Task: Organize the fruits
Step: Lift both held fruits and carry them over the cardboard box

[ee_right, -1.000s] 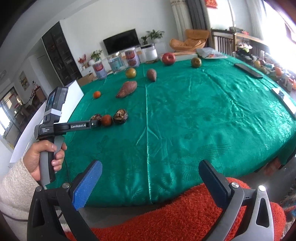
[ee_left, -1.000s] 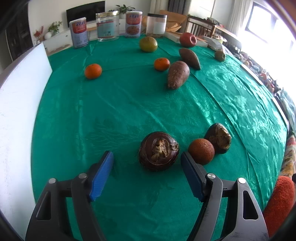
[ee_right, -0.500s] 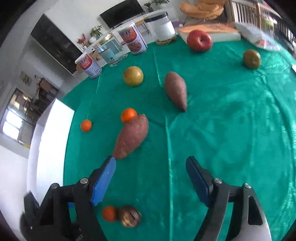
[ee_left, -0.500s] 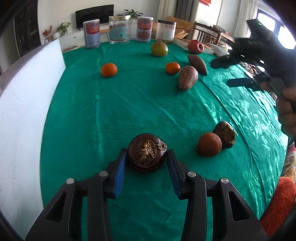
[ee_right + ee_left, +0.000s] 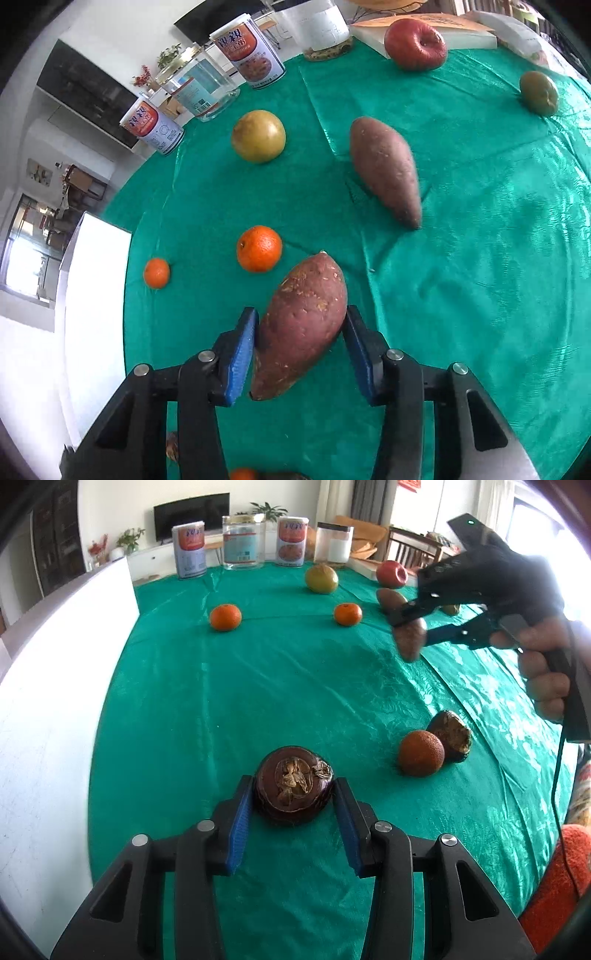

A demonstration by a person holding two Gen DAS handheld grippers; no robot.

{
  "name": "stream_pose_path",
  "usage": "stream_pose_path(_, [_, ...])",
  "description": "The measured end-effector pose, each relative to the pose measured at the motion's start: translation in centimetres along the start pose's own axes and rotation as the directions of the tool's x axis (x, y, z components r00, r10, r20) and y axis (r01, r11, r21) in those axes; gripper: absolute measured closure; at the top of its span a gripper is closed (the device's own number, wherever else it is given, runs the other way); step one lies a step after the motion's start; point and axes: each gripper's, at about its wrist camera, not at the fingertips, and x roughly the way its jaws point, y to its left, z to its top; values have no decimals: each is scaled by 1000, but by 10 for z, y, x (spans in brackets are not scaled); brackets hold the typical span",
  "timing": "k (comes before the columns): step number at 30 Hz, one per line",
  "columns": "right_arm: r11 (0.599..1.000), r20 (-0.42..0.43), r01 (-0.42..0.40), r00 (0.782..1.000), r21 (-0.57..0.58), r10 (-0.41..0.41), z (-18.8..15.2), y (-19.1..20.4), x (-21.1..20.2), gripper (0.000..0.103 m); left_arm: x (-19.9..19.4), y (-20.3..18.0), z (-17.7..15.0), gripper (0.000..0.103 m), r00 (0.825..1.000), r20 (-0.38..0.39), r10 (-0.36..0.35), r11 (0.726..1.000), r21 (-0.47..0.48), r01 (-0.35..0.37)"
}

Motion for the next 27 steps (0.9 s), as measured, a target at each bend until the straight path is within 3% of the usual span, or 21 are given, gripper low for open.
stream_pose_path(2, [997,-48,6,999,-74,-9,-8,-10,-23,56,-3,0,-2,59,1000,-16,-19,1000,-6,19])
stream_pose_path(5, [979,-120,74,988,-192,-98,-31,-23,-60,56,-7,-3,-7,59,999,-34,-42,999,5,42])
stream_pose_path(9, [930,-236,164,939,-329,-249,-73,-34,-71,56,-10,-12,-13,58,998,-42,-36,999,28,38])
stream_pose_path(11, [908,-247,202,920,-367,-304,-92,-37,-59,56,-11,-16,-14,58,999,-44,-30,999,35,31])
stream_pose_path(13, [917,-237,201,927,-344,-292,-105,-42,-48,56,-11,-17,-15,57,999,-46,-26,999,41,28])
stream_pose_path(14, [930,-213,185,942,-319,-261,-110,-43,-48,56,-10,-17,-15,53,999,-49,-23,999,43,25])
stream_pose_path(17, [976,-153,108,979,-189,-138,-116,-53,-57,53,-14,-12,-15,27,997,-68,-21,999,26,23])
stream_pose_path(19, [990,-119,74,989,-117,-88,-119,-63,-70,41,-21,0,-13,26,996,-70,-51,999,-17,50])
stream_pose_path(22, [999,-100,50,994,-16,-51,-123,-80,-92,39,-29,13,-10,25,992,-89,-88,995,-57,83])
stream_pose_path(27, [996,-144,73,987,43,-66,-113,-86,-91,39,-21,-6,-8,24,992,-122,-37,997,61,44])
